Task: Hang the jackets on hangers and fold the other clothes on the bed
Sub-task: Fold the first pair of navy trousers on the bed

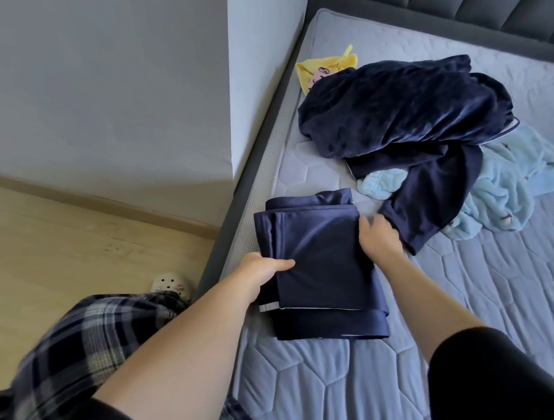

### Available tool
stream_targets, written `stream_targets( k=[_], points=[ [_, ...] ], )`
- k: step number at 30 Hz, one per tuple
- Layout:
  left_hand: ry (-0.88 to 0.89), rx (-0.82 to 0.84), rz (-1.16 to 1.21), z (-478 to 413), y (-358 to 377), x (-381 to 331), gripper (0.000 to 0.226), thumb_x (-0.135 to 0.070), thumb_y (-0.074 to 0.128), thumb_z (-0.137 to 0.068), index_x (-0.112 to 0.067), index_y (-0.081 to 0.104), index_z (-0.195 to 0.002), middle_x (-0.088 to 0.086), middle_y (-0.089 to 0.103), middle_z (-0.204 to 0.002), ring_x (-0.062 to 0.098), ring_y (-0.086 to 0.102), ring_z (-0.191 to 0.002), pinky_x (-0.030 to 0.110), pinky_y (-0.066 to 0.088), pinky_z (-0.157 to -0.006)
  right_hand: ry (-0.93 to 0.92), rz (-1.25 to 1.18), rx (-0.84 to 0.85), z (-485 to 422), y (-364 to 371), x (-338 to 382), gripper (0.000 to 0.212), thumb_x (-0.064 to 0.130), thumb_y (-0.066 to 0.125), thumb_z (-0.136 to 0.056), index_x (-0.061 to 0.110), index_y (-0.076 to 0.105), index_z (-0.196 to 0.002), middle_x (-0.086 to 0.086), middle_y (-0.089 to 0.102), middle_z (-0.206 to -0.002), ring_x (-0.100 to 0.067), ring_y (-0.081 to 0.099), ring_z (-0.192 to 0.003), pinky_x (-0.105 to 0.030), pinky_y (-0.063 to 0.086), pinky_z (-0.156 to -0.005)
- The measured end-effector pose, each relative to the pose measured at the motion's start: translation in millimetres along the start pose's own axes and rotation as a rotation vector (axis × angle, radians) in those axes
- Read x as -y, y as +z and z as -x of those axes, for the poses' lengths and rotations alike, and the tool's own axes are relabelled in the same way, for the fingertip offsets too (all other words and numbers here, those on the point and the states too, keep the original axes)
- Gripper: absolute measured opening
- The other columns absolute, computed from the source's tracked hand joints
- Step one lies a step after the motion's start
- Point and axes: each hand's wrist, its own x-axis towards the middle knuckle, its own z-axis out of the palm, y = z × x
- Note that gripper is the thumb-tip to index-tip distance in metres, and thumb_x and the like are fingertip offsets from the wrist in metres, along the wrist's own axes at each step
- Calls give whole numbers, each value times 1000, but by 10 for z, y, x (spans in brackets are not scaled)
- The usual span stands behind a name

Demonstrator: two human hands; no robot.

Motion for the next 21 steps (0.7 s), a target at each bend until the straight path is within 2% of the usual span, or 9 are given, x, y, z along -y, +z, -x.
stream_targets(
  k=[3, 6, 8, 12, 14, 16, 18, 20, 21],
  points=[
    [-7, 68, 92, -24, 26, -24, 47, -25, 82, -72, -9, 64, -113, 8, 70, -97, 26, 67, -90, 36, 55, -80, -70, -234, 35, -127, -52, 239, 53, 40, 48, -95, 8, 43, -137, -9, 51, -133, -27, 45, -126, -32, 33, -99],
    [8, 97, 168, -35, 66, -44, 44, -25, 78, -78, -9, 62, -116, 8, 69, -104, 26, 65, -98, 40, 52, -90, -36, -356, 141, -261, -23, 444, 27, 42, 58, -88, 18, 62, -99, 4, 57, -92, -17, 53, -93, -23, 39, -75],
    [11, 78, 160, -60, 72, -48, 41, -23, 76, -80, -7, 62, -115, 8, 68, -103, 26, 64, -97, 40, 51, -93, -12, -321, 136, -379, 0, 487, 26, 38, 63, -85, 12, 61, -87, 0, 54, -83, -18, 52, -82, -26, 40, -68],
    [16, 26, 119, -100, 86, -46, 27, -12, 75, -80, -9, 62, -103, 3, 66, -88, 21, 64, -82, 32, 52, -73, 178, -416, -122, -525, 9, 450, 22, 26, 62, -86, 6, 56, -81, -2, 50, -71, -21, 51, -79, -29, 41, -70],
    [7, 11, 135, -98, 88, -35, 25, -11, 74, -80, -9, 62, -102, 3, 66, -86, 21, 64, -80, 31, 52, -71, 114, -334, -222, -468, 16, 489, 22, 22, 52, -92, 6, 58, -78, -7, 57, -75, -27, 53, -85, -30, 41, -75],
    [-1, 14, 168, -106, 76, -27, 34, -12, 73, -81, -5, 61, -111, 6, 66, -93, 24, 64, -86, 35, 53, -80, -87, -259, -321, -283, 44, 521, 28, 20, 42, -95, 6, 60, -112, -12, 60, -114, -31, 51, -111, -31, 38, -91],
    [-3, -3, 159, -120, 77, -20, 38, -14, 74, -81, -5, 60, -116, 8, 66, -98, 26, 63, -88, 36, 53, -80, -479, -166, -299, 30, 92, 459, 41, 24, 39, -94, 10, 50, -131, -9, 50, -135, -27, 41, -127, -27, 29, -102],
    [25, -63, 86, -118, 99, -32, 35, -16, 75, -79, -5, 61, -109, 7, 65, -94, 23, 61, -79, 30, 48, -66, -903, 265, -81, 278, 190, 215, 50, 33, 40, -96, 17, 39, -143, -6, 36, -151, -24, 29, -139, -34, 18, -112],
    [42, -91, 54, -106, 117, -39, 35, -17, 76, -79, -5, 61, -107, 9, 65, -97, 24, 60, -79, 29, 46, -65, -964, 488, 32, 305, 205, 39, 52, 37, 38, -98, 22, 32, -148, -3, 26, -156, -21, 21, -144, -39, 13, -115]
  ],
)
